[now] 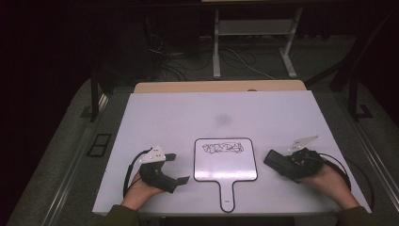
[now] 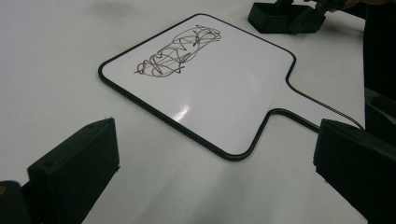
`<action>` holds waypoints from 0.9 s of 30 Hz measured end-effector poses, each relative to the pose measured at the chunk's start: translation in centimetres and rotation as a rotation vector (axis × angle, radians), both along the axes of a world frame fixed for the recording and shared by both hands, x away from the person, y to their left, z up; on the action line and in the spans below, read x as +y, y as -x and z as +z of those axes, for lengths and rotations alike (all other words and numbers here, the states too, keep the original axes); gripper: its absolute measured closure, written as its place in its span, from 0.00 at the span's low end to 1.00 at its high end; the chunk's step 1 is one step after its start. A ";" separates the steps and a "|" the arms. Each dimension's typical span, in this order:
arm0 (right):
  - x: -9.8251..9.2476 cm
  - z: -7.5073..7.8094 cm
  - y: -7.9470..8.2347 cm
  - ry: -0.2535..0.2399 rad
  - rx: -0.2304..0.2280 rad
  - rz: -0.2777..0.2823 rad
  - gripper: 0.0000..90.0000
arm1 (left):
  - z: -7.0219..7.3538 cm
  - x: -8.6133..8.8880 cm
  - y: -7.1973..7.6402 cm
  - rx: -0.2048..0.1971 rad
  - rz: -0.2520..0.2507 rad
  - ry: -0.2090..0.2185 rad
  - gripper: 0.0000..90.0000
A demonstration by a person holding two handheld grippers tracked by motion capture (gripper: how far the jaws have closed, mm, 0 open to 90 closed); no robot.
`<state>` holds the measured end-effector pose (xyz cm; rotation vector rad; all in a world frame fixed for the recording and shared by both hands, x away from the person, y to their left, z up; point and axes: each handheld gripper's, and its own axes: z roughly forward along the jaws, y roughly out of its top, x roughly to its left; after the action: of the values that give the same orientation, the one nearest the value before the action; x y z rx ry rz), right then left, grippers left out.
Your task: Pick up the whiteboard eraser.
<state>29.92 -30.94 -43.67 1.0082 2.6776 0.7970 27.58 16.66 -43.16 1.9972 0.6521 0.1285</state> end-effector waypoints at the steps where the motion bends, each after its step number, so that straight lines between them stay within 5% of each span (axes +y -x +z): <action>1: 0.1 0.1 0.0 0.009 0.007 -0.005 0.42 | 0.0 0.0 0.0 0.000 0.000 0.000 0.00; 27: 0.0 1.2 -0.2 -0.019 0.016 -0.014 0.43 | 0.0 0.0 0.0 0.003 -0.004 -0.001 0.00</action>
<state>30.12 -30.94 -42.47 1.0412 2.6782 0.8165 27.57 16.62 -43.15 2.0001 0.6497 0.1231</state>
